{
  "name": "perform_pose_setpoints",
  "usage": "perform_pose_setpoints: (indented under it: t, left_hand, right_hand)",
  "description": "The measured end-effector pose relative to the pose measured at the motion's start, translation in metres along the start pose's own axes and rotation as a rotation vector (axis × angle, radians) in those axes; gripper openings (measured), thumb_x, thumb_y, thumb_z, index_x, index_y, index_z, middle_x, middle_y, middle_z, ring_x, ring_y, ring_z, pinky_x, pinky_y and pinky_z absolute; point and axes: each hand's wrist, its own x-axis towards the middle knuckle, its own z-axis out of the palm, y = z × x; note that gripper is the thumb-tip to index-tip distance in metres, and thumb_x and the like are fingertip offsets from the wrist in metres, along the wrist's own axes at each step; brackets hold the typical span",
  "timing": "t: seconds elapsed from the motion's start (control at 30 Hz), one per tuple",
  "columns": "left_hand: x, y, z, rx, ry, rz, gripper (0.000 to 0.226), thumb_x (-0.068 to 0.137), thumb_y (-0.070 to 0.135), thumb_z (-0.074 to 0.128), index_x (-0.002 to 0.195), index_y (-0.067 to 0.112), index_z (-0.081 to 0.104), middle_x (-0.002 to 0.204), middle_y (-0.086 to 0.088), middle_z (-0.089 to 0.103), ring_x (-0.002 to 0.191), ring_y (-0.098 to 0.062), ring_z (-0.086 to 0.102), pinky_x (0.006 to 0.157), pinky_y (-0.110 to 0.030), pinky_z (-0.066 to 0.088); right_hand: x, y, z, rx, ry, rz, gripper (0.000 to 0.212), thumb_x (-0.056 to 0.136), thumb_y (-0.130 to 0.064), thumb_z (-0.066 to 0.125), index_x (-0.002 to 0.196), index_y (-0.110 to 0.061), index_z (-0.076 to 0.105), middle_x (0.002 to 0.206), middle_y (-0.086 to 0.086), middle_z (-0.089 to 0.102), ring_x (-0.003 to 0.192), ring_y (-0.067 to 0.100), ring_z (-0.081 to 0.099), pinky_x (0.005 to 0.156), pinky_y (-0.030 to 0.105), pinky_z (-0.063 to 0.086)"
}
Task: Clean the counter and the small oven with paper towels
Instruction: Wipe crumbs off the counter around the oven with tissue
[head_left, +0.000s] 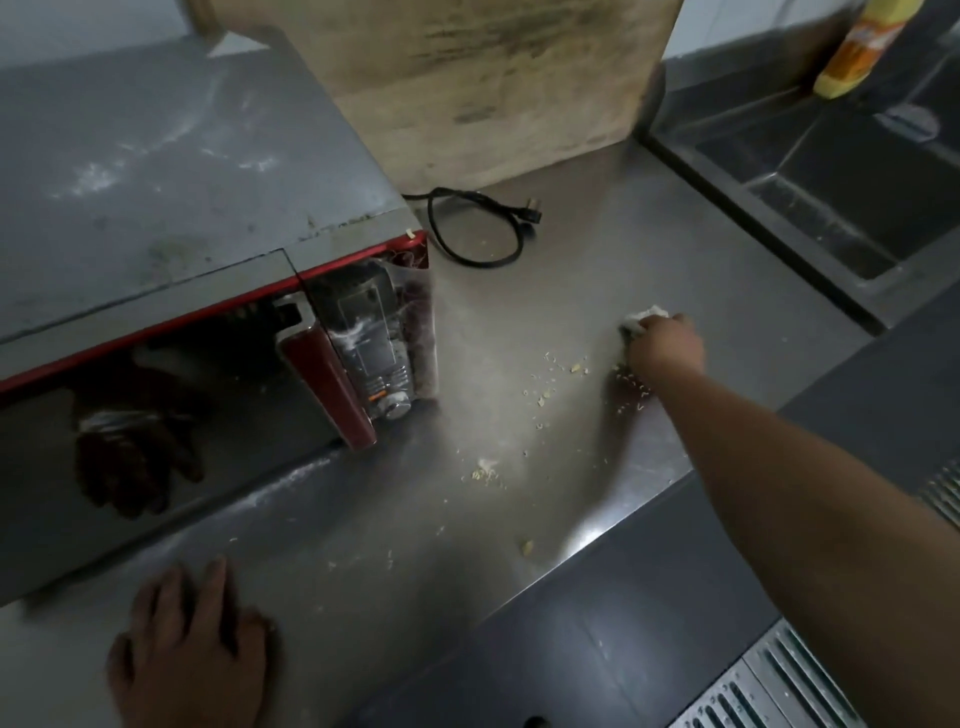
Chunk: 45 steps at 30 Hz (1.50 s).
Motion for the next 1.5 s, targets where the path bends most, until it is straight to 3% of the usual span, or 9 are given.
perform_pose_setpoints:
  t: [0.2, 0.33, 0.47, 0.7, 0.9, 1.07, 1.23, 1.4, 1.5]
  left_hand:
    - [-0.001, 0.006, -0.012, 0.008, -0.151, -0.068, 0.074, 0.083, 0.052, 0.03, 0.149, 0.023, 0.046, 0.156, -0.016, 0.038, 0.146, -0.034, 0.025, 0.112, -0.057, 0.024]
    - [-0.002, 0.009, -0.014, 0.036, -0.192, -0.073, 0.073, 0.084, 0.052, 0.028, 0.153, 0.029, 0.038, 0.16, -0.012, 0.031, 0.149, -0.03, 0.016, 0.117, -0.052, 0.017]
    - [-0.001, 0.009, -0.017, 0.021, -0.211, -0.071, 0.073, 0.087, 0.052, 0.027, 0.156, 0.032, 0.029, 0.164, -0.009, 0.023, 0.152, -0.026, 0.009, 0.119, -0.049, 0.011]
    - [0.0, 0.008, -0.017, -0.011, -0.209, -0.052, 0.074, 0.086, 0.055, 0.027, 0.155, 0.03, 0.034, 0.163, -0.012, 0.025, 0.151, -0.028, 0.012, 0.117, -0.051, 0.014]
    - [0.001, 0.011, -0.023, 0.018, -0.245, -0.026, 0.082, 0.084, 0.065, 0.021, 0.154, 0.025, 0.038, 0.161, -0.015, 0.028, 0.15, -0.032, 0.016, 0.114, -0.055, 0.019]
    - [0.015, 0.047, -0.036, -0.102, -0.142, 0.073, 0.069, 0.091, 0.061, 0.019, 0.133, 0.028, 0.064, 0.157, -0.004, 0.041, 0.151, -0.027, 0.019, 0.118, -0.057, 0.02]
    - [0.01, 0.084, -0.034, -0.06, -0.273, -0.036, 0.059, 0.1, 0.057, 0.021, 0.154, 0.035, 0.035, 0.168, -0.003, 0.015, 0.154, -0.026, -0.006, 0.121, -0.055, 0.0]
    - [-0.004, 0.085, -0.016, -0.014, -0.27, 0.021, 0.067, 0.094, 0.063, 0.016, 0.157, 0.042, 0.015, 0.168, -0.003, 0.01, 0.154, -0.028, -0.003, 0.119, -0.057, 0.007]
    - [-0.007, 0.081, -0.011, -0.036, -0.271, -0.002, 0.063, 0.098, 0.061, 0.023, 0.158, 0.043, 0.008, 0.169, -0.002, 0.002, 0.154, -0.027, -0.007, 0.12, -0.058, 0.007]
  right_hand:
    - [-0.059, -0.033, 0.033, -0.011, -0.047, -0.193, 0.044, 0.09, -0.044, 0.037, 0.111, -0.023, 0.071, 0.111, 0.017, 0.061, 0.096, 0.038, 0.059, 0.084, 0.035, 0.046]
    - [-0.116, -0.056, 0.047, 0.011, -0.057, -0.28, 0.026, 0.09, -0.029, 0.06, 0.112, -0.016, 0.07, 0.109, 0.019, 0.055, 0.083, 0.044, 0.061, 0.078, 0.041, 0.05]
    - [-0.146, -0.073, 0.051, 0.085, -0.136, -0.388, 0.031, 0.09, -0.029, 0.061, 0.118, -0.02, 0.069, 0.114, 0.014, 0.055, 0.09, 0.04, 0.062, 0.081, 0.037, 0.049]
    - [-0.115, -0.063, 0.012, 0.306, 0.017, -0.236, 0.034, 0.089, -0.016, 0.057, 0.12, -0.015, 0.07, 0.119, 0.014, 0.058, 0.101, 0.031, 0.062, 0.09, 0.027, 0.043]
    - [-0.055, -0.01, -0.033, 0.142, 0.067, -0.105, 0.037, 0.091, -0.012, 0.052, 0.125, -0.014, 0.067, 0.123, 0.02, 0.053, 0.107, 0.04, 0.057, 0.101, 0.036, 0.042]
    - [-0.029, 0.04, -0.04, 0.023, 0.078, 0.021, 0.029, 0.091, -0.016, 0.057, 0.117, -0.012, 0.07, 0.116, 0.023, 0.054, 0.101, 0.045, 0.058, 0.095, 0.042, 0.047]
    - [-0.029, 0.063, -0.031, -0.048, 0.048, 0.109, 0.03, 0.09, -0.01, 0.052, 0.114, -0.008, 0.069, 0.114, 0.025, 0.052, 0.1, 0.046, 0.058, 0.094, 0.044, 0.048]
    - [-0.045, 0.054, -0.008, 0.022, 0.039, 0.097, 0.034, 0.091, -0.013, 0.051, 0.121, -0.014, 0.067, 0.119, 0.024, 0.052, 0.105, 0.045, 0.058, 0.097, 0.04, 0.045]
    - [-0.076, 0.032, 0.004, 0.053, -0.016, -0.073, 0.03, 0.095, -0.027, 0.056, 0.12, -0.018, 0.069, 0.119, 0.022, 0.054, 0.102, 0.043, 0.059, 0.093, 0.037, 0.046]
